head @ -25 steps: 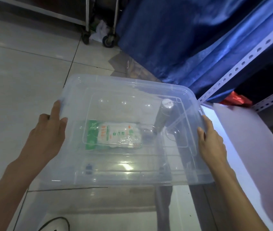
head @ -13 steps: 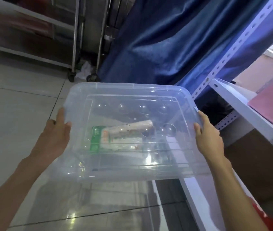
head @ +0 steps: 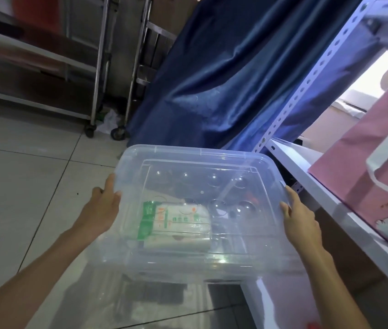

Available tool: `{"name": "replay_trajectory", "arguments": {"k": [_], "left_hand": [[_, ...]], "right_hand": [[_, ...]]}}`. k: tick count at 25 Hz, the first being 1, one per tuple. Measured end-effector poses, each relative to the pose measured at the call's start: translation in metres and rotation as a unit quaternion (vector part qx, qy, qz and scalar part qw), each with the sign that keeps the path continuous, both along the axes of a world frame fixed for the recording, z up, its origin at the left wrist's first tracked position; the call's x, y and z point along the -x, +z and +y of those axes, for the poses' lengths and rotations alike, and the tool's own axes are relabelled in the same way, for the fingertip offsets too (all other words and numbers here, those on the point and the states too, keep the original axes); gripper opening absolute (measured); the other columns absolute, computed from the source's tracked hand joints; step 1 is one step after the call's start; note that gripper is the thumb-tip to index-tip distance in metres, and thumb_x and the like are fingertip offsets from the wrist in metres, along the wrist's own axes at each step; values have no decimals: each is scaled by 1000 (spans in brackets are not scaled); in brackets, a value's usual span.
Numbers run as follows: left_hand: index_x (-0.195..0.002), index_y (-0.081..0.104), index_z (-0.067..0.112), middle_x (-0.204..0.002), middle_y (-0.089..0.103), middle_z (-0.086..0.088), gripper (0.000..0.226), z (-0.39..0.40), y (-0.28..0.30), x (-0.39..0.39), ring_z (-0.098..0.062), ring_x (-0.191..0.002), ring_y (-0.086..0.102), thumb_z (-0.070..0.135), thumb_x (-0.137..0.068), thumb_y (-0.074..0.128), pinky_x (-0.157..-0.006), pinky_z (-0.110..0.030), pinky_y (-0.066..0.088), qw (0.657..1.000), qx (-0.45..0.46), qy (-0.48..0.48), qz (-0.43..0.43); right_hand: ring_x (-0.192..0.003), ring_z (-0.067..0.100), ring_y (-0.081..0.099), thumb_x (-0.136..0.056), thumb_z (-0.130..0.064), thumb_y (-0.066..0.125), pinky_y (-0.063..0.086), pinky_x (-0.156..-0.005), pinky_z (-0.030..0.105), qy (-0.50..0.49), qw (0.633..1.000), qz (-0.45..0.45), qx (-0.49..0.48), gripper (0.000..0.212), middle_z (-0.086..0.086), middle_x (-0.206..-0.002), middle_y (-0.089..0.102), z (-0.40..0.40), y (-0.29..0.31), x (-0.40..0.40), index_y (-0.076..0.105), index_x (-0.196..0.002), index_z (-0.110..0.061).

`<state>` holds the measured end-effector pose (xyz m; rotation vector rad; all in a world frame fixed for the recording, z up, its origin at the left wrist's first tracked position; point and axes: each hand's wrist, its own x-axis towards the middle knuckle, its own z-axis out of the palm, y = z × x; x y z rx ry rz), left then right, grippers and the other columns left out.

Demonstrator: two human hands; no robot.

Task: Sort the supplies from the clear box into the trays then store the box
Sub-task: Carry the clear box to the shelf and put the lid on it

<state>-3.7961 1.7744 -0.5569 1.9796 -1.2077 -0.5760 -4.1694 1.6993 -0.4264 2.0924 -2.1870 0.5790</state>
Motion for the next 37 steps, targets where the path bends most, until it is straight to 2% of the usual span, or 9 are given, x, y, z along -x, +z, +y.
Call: {"name": "replay_trajectory", "arguments": {"k": [5,14,19,21,24,27,29,32,37], "left_hand": [[-145,7,37,-105,36,-9,47,-11,3,14,-29,-76,48,33,-101,23,-71,-37,37,1000,-6,-15,2],[-144,12,36,-109,36,-11,43,-26,-16,66,-29,-83,43,31,-102,20,-77,-37,34,998,-22,-16,49],[-143,14,39,-110,36,-11,43,-31,-14,67,-31,-86,44,35,-101,19,-77,-39,35,998,-15,-11,58],[-143,15,38,-119,39,-17,43,-34,-13,67,-31,-87,44,35,-100,20,-78,-40,35,998,-19,-6,58],[-141,19,40,-119,44,-21,45,-42,-13,62,-33,-83,51,33,-98,29,-78,-42,43,996,-4,-7,84],[-135,25,45,-119,50,-18,44,-44,-8,62,-35,-87,57,34,-95,38,-80,-48,51,989,14,-12,144],[-133,26,49,-121,49,-15,45,-42,-5,66,-33,-89,58,36,-93,39,-82,-48,52,985,18,-20,169],[-137,22,50,-124,45,-15,50,-41,4,76,-33,-92,58,38,-92,40,-88,-50,50,982,29,-36,184],[-146,14,45,-120,31,-9,59,-39,25,111,-29,-99,49,36,-96,44,-94,-43,43,984,74,-70,145]], "right_hand": [[-97,35,55,-102,-28,33,33,-73,39,-21,1000,9,4,48,12,-109,58,4,-7,21,23,-148,-32],[-84,36,53,-103,-25,31,40,-71,40,-61,998,4,-26,42,22,-109,59,-1,-17,52,29,-144,-19],[-114,37,51,-102,-20,34,44,-86,46,-44,996,74,-32,48,18,-131,47,9,-21,44,22,-149,-17],[-128,34,41,-101,-21,34,40,-96,49,-39,996,80,-27,51,15,-145,36,12,-25,42,21,-150,-19],[-144,27,23,-101,-27,35,19,-115,47,16,994,108,22,49,8,-156,26,21,-38,29,25,-149,-19],[-146,23,17,-102,-36,32,13,-118,45,108,988,105,-26,48,4,-157,22,34,-57,3,25,-149,-26],[-147,23,13,-101,-44,27,13,-119,46,108,987,110,-52,50,3,-159,18,35,-68,-5,23,-149,-30],[-142,20,27,-99,-48,35,23,-116,43,104,992,78,-2,47,-1,-152,34,30,-64,7,37,-143,-30],[-113,16,59,-98,-25,49,47,-96,35,150,985,-4,78,25,-5,-120,65,25,-44,42,62,-119,-24]]}}
